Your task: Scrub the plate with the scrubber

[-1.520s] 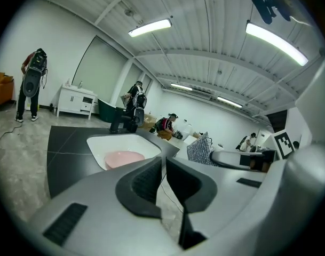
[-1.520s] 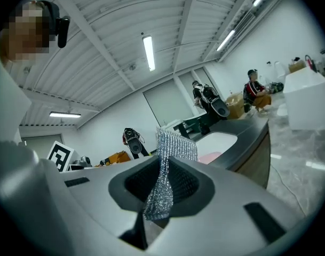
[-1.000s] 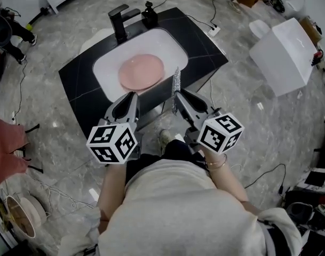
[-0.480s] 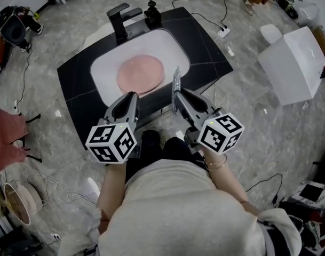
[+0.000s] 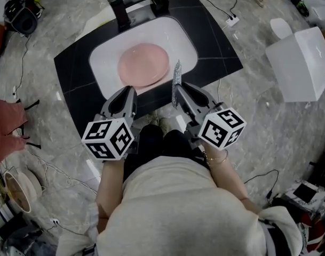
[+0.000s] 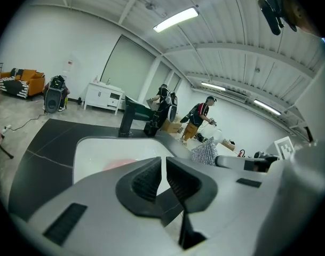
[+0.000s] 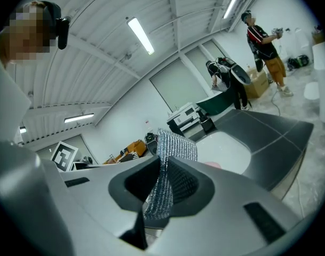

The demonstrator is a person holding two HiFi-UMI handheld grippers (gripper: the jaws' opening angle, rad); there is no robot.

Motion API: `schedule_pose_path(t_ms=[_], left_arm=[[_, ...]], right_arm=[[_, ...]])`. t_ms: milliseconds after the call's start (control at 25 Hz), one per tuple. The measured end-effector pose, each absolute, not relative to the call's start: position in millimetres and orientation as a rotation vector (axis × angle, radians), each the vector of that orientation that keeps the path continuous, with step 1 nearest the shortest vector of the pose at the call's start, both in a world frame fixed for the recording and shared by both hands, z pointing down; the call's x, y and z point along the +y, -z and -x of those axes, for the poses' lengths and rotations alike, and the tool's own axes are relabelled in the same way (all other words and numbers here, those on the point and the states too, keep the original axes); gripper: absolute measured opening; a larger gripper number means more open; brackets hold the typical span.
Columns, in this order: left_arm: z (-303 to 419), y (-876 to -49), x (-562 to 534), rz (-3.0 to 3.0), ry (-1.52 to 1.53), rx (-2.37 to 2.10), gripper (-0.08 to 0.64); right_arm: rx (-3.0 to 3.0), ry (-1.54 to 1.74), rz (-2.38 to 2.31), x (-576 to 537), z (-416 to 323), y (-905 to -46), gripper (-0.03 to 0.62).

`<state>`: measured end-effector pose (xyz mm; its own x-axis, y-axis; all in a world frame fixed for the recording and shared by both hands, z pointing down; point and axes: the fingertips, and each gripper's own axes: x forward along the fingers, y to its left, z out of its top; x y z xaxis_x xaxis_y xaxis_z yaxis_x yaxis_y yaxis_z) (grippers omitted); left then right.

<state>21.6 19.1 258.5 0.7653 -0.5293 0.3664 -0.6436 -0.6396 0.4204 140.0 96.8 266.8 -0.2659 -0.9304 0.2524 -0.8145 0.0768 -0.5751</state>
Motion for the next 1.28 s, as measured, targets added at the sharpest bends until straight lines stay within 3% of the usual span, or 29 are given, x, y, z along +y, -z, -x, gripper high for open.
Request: schedule_pose_path(t_ms=[800, 1280], left_arm=[[-13, -279, -113, -2.276, -0.207, -0.926, 0.034], [-3, -319, -124, -2.106, -0.227, -0.925, 0.034]], right_arm=[[2.243, 0.994, 1.792, -29, -146, -273, 0.063], [2.307, 1.065, 1.807, -53, -148, -292, 0.063]])
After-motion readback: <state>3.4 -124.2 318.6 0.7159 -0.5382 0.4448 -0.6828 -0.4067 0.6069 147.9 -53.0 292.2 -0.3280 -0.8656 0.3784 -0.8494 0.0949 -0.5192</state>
